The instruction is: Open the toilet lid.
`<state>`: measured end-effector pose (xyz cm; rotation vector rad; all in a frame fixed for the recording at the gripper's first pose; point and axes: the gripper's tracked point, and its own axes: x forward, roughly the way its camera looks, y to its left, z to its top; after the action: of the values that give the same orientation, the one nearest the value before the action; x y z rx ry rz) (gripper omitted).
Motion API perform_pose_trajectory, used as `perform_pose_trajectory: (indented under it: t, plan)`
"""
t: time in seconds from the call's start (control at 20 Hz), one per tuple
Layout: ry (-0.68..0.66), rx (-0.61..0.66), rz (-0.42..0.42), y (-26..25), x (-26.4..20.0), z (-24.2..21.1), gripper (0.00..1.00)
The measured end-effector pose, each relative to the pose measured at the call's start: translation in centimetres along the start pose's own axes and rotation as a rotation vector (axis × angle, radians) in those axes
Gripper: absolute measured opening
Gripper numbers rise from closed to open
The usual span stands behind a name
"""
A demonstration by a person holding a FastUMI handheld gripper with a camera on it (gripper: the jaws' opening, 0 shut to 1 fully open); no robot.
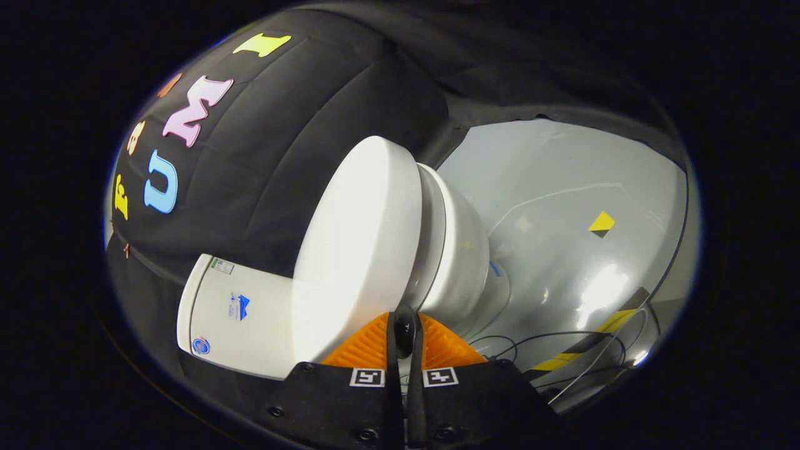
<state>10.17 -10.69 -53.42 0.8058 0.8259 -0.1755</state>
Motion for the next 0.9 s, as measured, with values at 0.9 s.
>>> perform_pose_trajectory:
  t: [0.9]
  plan:
    - [-0.32, -0.594, -0.096, 19.2, -9.6, 3.2, 0.07]
